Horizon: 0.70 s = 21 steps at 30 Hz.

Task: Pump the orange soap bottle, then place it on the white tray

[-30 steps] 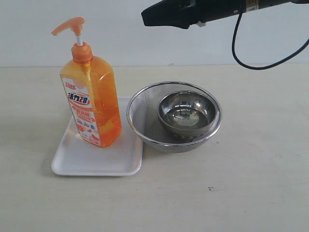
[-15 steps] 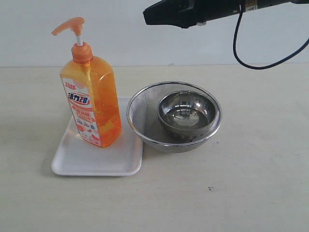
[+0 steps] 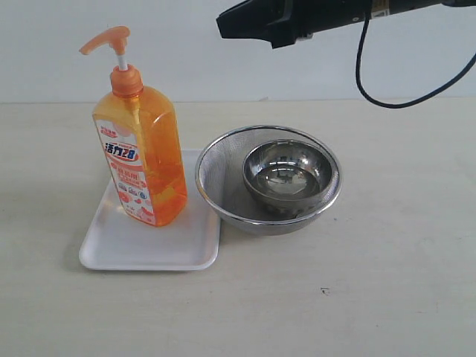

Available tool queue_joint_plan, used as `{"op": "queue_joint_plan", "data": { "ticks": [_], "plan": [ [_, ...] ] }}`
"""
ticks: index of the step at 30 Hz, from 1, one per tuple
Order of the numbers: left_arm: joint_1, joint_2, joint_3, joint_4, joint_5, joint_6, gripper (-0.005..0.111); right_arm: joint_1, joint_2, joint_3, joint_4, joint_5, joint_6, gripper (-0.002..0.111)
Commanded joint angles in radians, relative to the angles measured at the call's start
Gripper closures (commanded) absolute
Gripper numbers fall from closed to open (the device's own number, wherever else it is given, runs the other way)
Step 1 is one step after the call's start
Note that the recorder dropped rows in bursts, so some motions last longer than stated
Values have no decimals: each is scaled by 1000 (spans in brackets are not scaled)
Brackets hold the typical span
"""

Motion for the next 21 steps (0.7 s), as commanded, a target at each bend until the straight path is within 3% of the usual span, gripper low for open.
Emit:
{"op": "queue_joint_plan", "data": {
  "ticks": [1,9,21],
  "plan": [
    [-3,-58,130,6,-69,-84,102,28,5,-2,5,-1,-58,107],
    [-3,-70,326,18,-194,-217,102,44,84,-2,5,-1,-83,107],
    [-3,-70,573,209,-362,-535,102,81,142,-2,5,8,-106,107]
  ]
}}
